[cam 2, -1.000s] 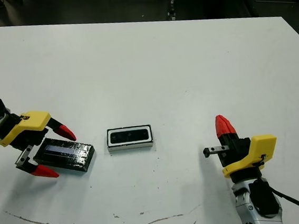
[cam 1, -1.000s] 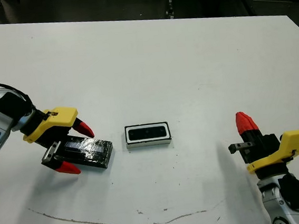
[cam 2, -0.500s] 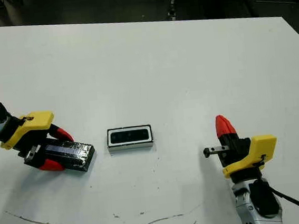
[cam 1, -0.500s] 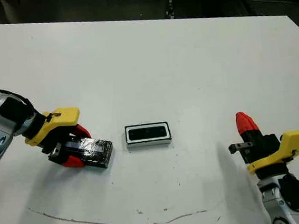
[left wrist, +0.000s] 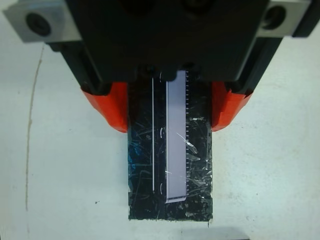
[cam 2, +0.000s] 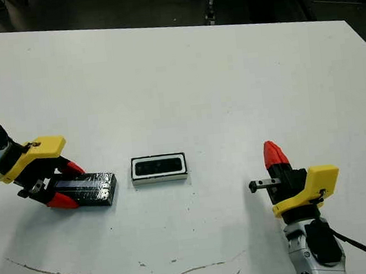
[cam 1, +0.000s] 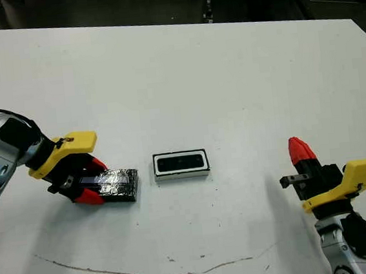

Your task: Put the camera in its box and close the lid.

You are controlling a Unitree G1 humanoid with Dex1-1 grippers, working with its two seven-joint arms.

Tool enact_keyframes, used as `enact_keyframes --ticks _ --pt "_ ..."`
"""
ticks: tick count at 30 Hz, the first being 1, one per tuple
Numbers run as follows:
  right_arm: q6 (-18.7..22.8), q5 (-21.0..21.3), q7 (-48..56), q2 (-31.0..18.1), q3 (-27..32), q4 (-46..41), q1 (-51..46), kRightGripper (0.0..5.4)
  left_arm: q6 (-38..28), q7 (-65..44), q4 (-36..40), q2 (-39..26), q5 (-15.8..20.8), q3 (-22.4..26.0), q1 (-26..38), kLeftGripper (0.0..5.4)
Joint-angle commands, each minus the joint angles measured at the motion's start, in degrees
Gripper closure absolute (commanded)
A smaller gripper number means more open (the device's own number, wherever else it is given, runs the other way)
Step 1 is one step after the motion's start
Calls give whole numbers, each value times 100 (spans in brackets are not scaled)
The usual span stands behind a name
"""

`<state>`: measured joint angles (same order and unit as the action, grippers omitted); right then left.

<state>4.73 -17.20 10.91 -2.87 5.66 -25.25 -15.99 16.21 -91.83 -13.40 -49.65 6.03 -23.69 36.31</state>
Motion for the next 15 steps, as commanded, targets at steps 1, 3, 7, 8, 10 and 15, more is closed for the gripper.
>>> enact_keyframes --ticks 1,3,7,8,10,15 --pt "91 21 -37 -88 46 5 -19 540 328 30 -82 53 194 270 -39 225" --pt "100 61 -65 -86 31 -11 -26 540 556 75 -75 65 290 398 -21 225" --pt "-43 116 -12 -86 10 65 -15 540 756 187 -100 138 546 729 -53 225" --pt "-10 91 -10 -80 10 60 -13 540 825 209 -144 166 608 789 -56 225" --pt "27 87 -14 -75 -2 52 -8 540 888 222 -245 229 706 878 -56 225" --pt "67 122 -72 -48 -28 25 -8 540 972 344 -252 345 789 999 -86 225"
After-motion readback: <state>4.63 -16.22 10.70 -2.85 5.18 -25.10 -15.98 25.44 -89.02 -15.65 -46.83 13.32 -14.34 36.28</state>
